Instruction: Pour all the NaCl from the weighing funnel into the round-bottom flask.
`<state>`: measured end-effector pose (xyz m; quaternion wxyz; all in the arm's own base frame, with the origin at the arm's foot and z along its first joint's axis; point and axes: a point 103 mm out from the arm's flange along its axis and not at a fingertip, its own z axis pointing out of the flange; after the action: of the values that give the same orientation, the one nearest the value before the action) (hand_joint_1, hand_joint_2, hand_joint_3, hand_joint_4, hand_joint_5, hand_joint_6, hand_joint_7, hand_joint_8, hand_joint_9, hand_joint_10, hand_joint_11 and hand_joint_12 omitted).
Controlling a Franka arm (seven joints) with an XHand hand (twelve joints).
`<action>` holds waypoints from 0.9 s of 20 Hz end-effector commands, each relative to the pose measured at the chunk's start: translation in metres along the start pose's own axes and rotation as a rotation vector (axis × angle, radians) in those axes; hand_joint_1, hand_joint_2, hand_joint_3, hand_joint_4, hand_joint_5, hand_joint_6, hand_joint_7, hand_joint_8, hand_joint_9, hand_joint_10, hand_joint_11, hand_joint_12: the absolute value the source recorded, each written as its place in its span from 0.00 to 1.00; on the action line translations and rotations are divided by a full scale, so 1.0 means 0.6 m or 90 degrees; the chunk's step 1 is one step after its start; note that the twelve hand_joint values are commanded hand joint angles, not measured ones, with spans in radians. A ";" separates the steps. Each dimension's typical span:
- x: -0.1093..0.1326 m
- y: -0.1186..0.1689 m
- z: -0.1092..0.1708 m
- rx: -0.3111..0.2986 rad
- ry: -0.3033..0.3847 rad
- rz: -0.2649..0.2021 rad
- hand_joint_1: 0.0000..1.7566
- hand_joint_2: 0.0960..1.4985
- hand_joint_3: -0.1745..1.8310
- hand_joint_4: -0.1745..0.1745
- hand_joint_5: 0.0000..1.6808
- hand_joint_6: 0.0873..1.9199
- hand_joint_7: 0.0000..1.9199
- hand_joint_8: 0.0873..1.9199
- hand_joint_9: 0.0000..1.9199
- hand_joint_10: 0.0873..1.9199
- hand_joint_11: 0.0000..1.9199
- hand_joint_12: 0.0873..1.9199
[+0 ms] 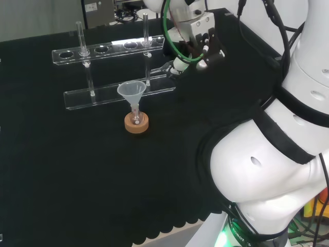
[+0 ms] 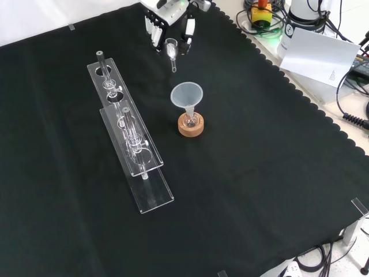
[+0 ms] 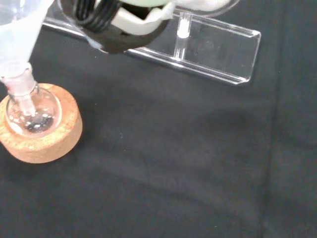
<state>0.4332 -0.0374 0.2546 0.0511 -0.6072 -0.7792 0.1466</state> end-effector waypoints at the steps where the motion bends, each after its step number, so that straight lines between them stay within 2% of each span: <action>1: 0.021 0.007 0.000 0.010 -0.016 -0.011 0.73 0.58 0.22 0.00 0.66 0.40 0.60 0.39 0.71 0.18 0.65 0.36; 18: 0.052 0.019 -0.008 0.040 -0.054 -0.029 0.73 0.58 0.22 0.00 0.66 0.40 0.60 0.39 0.71 0.17 0.66 0.36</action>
<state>0.4373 -0.0086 0.2531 0.0428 -0.5849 -0.7885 0.1856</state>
